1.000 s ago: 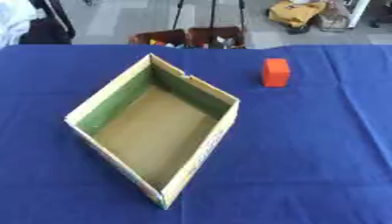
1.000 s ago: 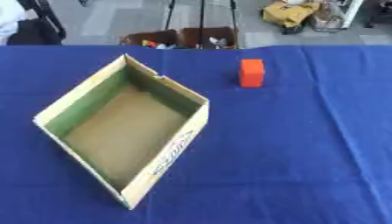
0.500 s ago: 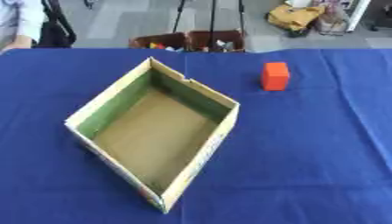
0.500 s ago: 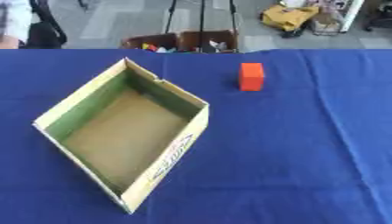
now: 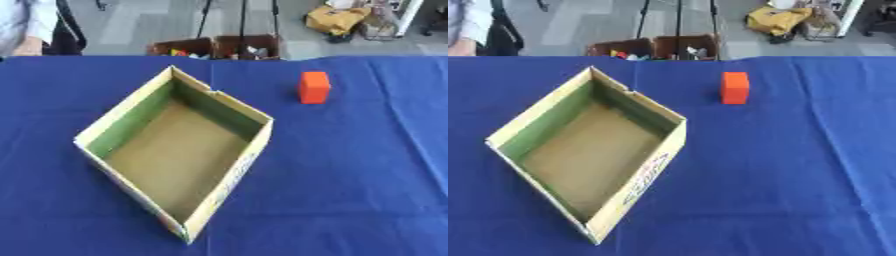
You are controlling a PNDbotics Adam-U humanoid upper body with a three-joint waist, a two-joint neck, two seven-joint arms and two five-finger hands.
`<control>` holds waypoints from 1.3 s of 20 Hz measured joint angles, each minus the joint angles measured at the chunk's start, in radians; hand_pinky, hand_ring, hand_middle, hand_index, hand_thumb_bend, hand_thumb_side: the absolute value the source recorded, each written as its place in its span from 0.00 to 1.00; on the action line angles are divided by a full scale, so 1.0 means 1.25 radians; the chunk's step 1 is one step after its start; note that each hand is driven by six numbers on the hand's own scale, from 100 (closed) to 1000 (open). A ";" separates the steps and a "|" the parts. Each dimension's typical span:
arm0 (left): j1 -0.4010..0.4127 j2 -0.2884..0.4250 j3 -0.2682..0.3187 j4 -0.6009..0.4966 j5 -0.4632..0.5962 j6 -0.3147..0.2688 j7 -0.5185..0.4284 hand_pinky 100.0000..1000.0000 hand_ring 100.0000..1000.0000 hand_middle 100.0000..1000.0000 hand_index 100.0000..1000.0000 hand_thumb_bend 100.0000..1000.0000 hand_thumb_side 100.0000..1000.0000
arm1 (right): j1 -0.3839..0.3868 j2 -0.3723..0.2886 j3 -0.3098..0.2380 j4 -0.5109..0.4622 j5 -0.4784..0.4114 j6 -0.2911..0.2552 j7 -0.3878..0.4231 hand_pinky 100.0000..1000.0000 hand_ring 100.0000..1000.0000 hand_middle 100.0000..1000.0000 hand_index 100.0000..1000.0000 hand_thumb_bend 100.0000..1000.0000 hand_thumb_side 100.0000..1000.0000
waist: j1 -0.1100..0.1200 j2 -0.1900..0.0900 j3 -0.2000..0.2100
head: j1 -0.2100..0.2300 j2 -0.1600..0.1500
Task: Pick up objects on the table and place them in the box.
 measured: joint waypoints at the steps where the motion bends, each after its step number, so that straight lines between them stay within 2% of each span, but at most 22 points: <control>1: 0.002 0.000 0.000 0.000 0.000 0.000 -0.001 0.51 0.69 0.81 0.91 0.00 0.90 | -0.011 -0.034 0.005 0.000 0.008 0.025 -0.002 0.78 0.73 0.69 0.82 0.00 0.69 | 0.000 0.000 0.002 | -0.002 0.000; 5: 0.006 0.000 -0.004 0.000 0.000 0.002 -0.004 0.51 0.69 0.81 0.91 0.00 0.90 | -0.056 -0.155 0.029 0.000 0.020 0.137 0.013 0.79 0.76 0.72 0.84 0.00 0.74 | 0.000 -0.004 0.010 | -0.010 0.004; 6: 0.006 0.000 -0.005 0.000 0.000 0.002 -0.006 0.51 0.69 0.81 0.91 0.00 0.90 | -0.068 -0.181 0.034 0.000 0.021 0.165 0.024 0.79 0.76 0.72 0.85 0.00 0.71 | 0.000 -0.004 0.011 | -0.012 0.007; 8: 0.007 0.000 -0.006 0.000 0.000 0.002 -0.009 0.50 0.69 0.81 0.91 0.00 0.89 | -0.094 -0.227 0.045 0.001 0.022 0.215 0.055 0.79 0.77 0.73 0.86 0.03 0.76 | 0.000 -0.004 0.013 | -0.015 0.008; 11: 0.010 0.000 -0.010 0.000 0.001 0.003 -0.013 0.50 0.69 0.81 0.91 0.00 0.89 | -0.149 -0.288 0.063 0.043 0.021 0.259 0.109 0.79 0.78 0.74 0.86 0.06 0.78 | 0.000 -0.005 0.019 | -0.021 0.008; 14: 0.011 0.000 -0.012 0.000 0.004 0.004 -0.018 0.50 0.69 0.81 0.91 0.00 0.89 | -0.206 -0.334 0.084 0.127 0.019 0.261 0.170 0.80 0.79 0.75 0.87 0.11 0.81 | -0.004 -0.005 0.025 | -0.029 0.008; 18: 0.011 0.000 -0.019 0.000 0.007 0.008 -0.026 0.50 0.69 0.81 0.91 0.00 0.89 | -0.282 -0.374 0.119 0.266 0.027 0.230 0.253 0.81 0.80 0.77 0.88 0.17 0.83 | -0.008 -0.005 0.034 | -0.040 0.008; 26: 0.010 0.000 -0.028 0.000 0.010 0.008 -0.043 0.50 0.69 0.81 0.91 0.00 0.89 | -0.421 -0.383 0.181 0.501 0.090 0.152 0.390 0.82 0.82 0.80 0.89 0.22 0.84 | -0.019 -0.005 0.062 | -0.067 0.007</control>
